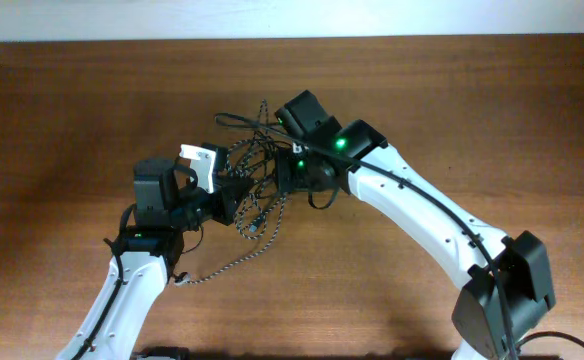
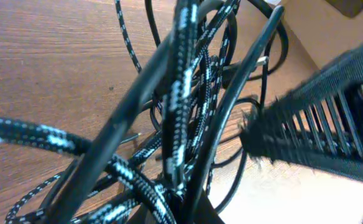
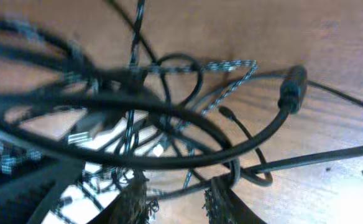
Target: Untangle cables
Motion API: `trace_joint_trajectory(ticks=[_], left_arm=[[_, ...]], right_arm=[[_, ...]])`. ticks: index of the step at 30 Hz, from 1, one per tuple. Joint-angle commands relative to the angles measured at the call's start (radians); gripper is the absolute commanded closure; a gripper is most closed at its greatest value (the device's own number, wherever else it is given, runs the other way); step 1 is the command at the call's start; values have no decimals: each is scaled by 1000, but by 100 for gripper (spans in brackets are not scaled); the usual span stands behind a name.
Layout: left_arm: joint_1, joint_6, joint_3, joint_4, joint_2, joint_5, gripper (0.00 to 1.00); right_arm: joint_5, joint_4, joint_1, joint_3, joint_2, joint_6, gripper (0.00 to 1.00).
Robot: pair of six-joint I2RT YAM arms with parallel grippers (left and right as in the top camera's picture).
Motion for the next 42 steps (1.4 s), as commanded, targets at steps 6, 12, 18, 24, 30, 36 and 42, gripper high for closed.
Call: trace_joint_trajectory(ticks=[6, 12, 18, 24, 30, 36, 42], left_arm=[[2, 2, 4, -1, -6, 4, 100], [2, 2, 4, -2, -6, 5, 100], [2, 2, 4, -4, -6, 5, 100], [2, 2, 4, -5, -6, 5, 100], [2, 2, 4, -27, -6, 4, 100], [2, 0, 4, -23, -6, -22, 100], [2, -963, 4, 30, -6, -277, 100]], right_arm=[[69, -71, 0, 45, -30, -15, 61], [422, -77, -3, 43, -27, -11, 58], [333, -119, -76, 43, -27, -12, 57], [344, -32, -74, 42, -12, -11, 83], [889, -320, -309, 92, -16, 79, 96], [373, -439, -889, 199, -113, -25, 96], [-520, -478, -684, 198, -113, -529, 55]])
